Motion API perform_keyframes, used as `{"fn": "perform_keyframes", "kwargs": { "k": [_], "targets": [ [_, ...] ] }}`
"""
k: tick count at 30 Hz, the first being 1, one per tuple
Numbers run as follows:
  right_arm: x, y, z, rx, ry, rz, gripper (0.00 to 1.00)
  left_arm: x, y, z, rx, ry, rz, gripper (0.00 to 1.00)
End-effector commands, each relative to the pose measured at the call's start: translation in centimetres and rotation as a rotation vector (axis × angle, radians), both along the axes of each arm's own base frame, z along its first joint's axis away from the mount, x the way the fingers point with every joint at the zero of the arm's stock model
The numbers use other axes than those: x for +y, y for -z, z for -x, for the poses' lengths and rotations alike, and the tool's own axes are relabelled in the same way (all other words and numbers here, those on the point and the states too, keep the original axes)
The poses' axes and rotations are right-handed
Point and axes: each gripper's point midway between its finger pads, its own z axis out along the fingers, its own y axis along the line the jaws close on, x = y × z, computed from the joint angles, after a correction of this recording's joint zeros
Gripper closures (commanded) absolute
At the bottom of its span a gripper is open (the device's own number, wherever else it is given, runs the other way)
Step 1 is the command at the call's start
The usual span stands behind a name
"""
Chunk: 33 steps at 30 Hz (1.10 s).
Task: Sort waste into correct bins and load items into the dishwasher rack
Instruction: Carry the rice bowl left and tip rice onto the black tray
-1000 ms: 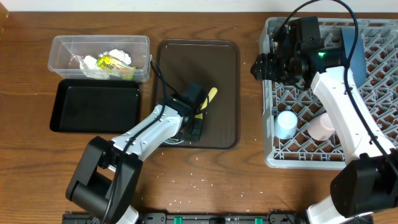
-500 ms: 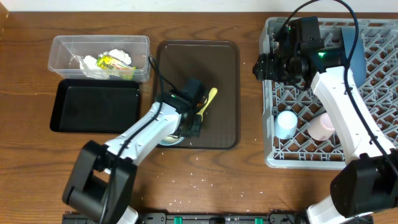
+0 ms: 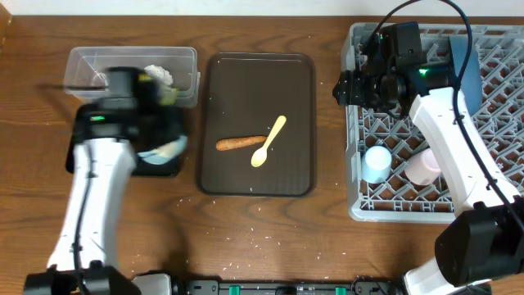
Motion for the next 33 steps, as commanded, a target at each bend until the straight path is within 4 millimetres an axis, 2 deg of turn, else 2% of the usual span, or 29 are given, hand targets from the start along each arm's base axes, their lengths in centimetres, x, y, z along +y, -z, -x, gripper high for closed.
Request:
{"fn": "perform_keyframes", "kwargs": {
  "k": [1, 8, 12, 14, 17, 23, 33],
  "targets": [
    [-0.3, -0.3, -0.2, -0.01, 0.004, 0.007, 0.28, 1.7, -1.3, -0.9, -0.087, 0.043, 0.228, 0.94],
    [-0.3, -0.3, -0.2, -0.01, 0.003, 0.007, 0.28, 7.5, -1.8, -2.1, -0.241, -0.037, 0.68, 0.94],
    [-0.3, -0.3, -0.1, -0.012, -0.004, 0.01, 0.27, 9.3, -3.2, -2.4, -0.362, -0.031, 0.984, 0.94],
    [-0.3, -0.3, -0.1, -0.014, -0.008, 0.012, 0.28, 10.2, -2.3, -2.4, -0.309, -0.099, 1.059, 0.94],
    [-0.3, -0.2, -0.1, -0.014, -0.012, 0.018, 0.27, 10.9, -1.3, -2.4, -0.259, -0.158, 1.107, 0.94],
    [-0.3, -0.2, -0.1, -0.015, -0.018, 0.021, 0.27, 10.9, -1.4, -2.4, -0.225, -0.189, 1.137, 0.94],
    [-0.3, -0.2, -0.1, -0.015, -0.018, 0.022, 0.25, 11.7, -1.6, -3.2, -0.322, -0.119, 1.056, 0.94]
  ]
}}
